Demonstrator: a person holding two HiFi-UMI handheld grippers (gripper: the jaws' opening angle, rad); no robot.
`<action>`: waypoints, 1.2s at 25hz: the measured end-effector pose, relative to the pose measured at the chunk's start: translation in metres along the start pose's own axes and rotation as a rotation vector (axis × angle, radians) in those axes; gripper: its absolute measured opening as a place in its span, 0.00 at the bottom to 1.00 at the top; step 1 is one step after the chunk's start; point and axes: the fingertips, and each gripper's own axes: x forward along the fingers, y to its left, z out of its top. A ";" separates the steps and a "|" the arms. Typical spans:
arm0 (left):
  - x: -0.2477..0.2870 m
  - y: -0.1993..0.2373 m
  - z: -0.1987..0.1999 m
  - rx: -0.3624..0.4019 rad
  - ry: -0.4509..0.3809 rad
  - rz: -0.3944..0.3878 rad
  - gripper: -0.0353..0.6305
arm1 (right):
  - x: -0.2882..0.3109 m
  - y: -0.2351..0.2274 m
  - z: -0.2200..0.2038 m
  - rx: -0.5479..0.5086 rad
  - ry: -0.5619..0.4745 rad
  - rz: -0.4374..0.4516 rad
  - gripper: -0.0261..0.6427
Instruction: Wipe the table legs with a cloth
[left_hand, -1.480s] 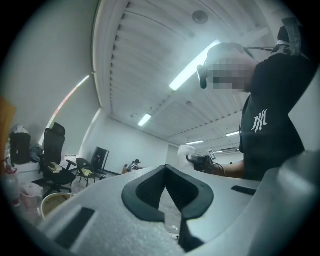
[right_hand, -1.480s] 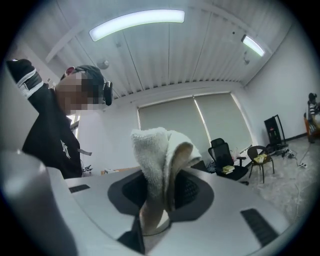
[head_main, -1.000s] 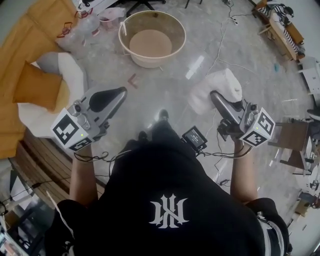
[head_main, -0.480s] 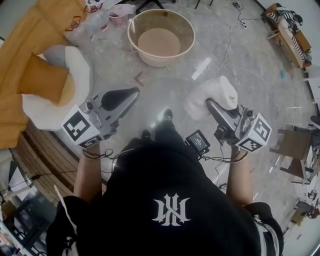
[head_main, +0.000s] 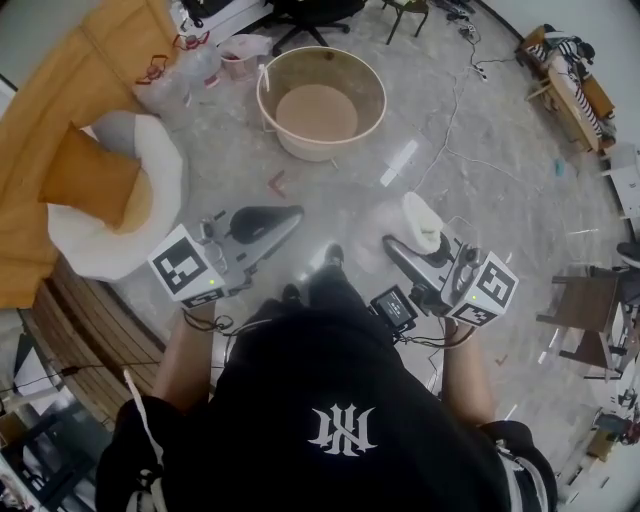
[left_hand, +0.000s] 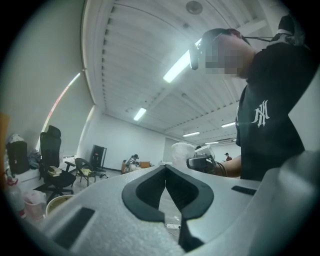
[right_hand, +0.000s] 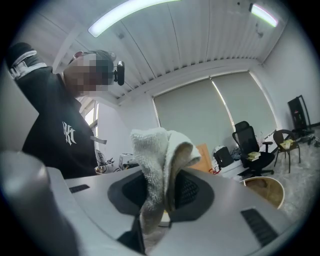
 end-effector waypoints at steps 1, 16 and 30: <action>0.001 -0.002 0.000 0.002 0.000 -0.008 0.06 | 0.003 0.002 0.000 0.000 -0.001 0.003 0.17; -0.004 -0.009 -0.003 0.006 0.012 0.037 0.06 | 0.008 0.004 0.002 -0.006 -0.016 0.027 0.17; 0.002 -0.019 -0.017 -0.034 0.036 0.029 0.06 | 0.008 0.004 -0.011 0.020 -0.005 0.045 0.17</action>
